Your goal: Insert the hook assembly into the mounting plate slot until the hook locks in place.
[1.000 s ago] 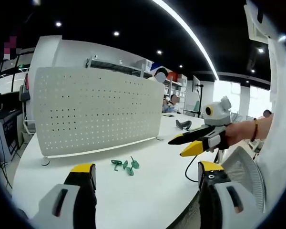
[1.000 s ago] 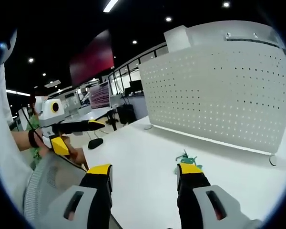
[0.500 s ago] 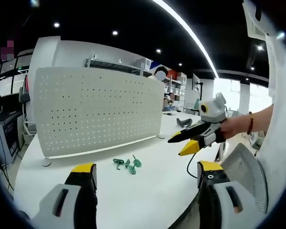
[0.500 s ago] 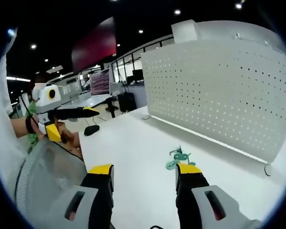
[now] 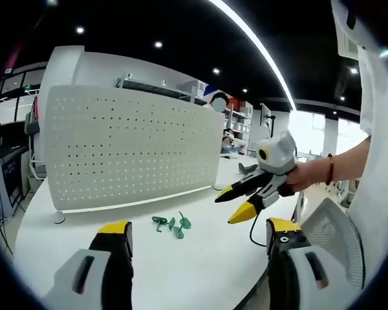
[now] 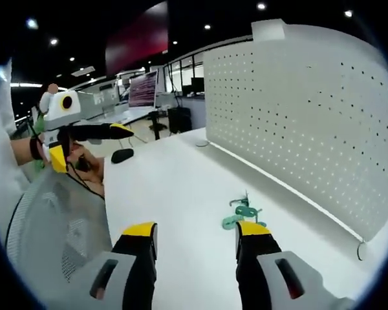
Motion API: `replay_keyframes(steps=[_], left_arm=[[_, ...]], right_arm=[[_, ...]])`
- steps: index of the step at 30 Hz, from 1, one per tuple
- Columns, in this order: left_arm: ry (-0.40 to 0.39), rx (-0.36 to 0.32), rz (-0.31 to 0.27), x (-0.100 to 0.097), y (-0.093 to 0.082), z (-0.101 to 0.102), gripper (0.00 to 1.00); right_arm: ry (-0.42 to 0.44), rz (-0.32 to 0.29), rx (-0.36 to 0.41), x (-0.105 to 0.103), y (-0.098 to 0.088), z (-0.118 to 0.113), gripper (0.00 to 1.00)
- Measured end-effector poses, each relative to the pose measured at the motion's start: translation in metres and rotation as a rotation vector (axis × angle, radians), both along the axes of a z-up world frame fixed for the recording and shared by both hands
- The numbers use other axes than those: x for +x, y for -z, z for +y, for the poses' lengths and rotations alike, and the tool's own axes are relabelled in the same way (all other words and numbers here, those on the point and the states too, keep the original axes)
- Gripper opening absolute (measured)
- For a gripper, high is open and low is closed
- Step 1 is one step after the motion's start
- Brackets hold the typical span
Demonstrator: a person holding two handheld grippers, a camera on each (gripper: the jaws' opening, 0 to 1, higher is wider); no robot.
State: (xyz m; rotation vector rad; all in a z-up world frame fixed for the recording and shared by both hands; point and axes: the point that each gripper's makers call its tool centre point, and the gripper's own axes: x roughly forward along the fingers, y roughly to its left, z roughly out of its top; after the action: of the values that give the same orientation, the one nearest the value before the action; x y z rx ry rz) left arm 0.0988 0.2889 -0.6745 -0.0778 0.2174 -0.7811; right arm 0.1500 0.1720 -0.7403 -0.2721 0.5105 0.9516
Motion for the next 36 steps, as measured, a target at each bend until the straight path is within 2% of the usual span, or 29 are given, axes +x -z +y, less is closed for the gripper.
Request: replay_keyframes(steps=[5, 10, 12, 14, 17, 23, 36], left_arm=[[0.019, -0.002, 0.019, 0.001, 0.007, -0.002, 0.87], [0.037, -0.012, 0.028, 0.002, 0.014, -0.005, 0.87], [0.038, 0.010, 0.051, 0.002, 0.018, -0.005, 0.87], [0.038, -0.002, 0.029, 0.003, 0.013, -0.007, 0.87], [0.055, -0.009, 0.044, 0.002, 0.015, -0.012, 0.87], [0.102, 0.009, 0.052, -0.006, 0.014, -0.021, 0.87], [0.085, 0.008, 0.062, -0.005, 0.019, -0.016, 0.86]], right_arm=[[-0.013, 0.018, -0.025, 0.007, 0.007, 0.002, 0.46], [-0.048, 0.005, -0.089, 0.015, 0.017, 0.003, 0.41], [-0.066, 0.008, -0.109, 0.018, 0.022, 0.005, 0.41], [-0.092, 0.008, -0.139, 0.019, 0.027, 0.007, 0.40], [-0.126, -0.012, -0.195, 0.024, 0.034, 0.008, 0.37], [-0.148, -0.009, -0.216, 0.027, 0.039, 0.010, 0.36], [-0.215, -0.018, -0.329, 0.042, 0.056, 0.010, 0.33]])
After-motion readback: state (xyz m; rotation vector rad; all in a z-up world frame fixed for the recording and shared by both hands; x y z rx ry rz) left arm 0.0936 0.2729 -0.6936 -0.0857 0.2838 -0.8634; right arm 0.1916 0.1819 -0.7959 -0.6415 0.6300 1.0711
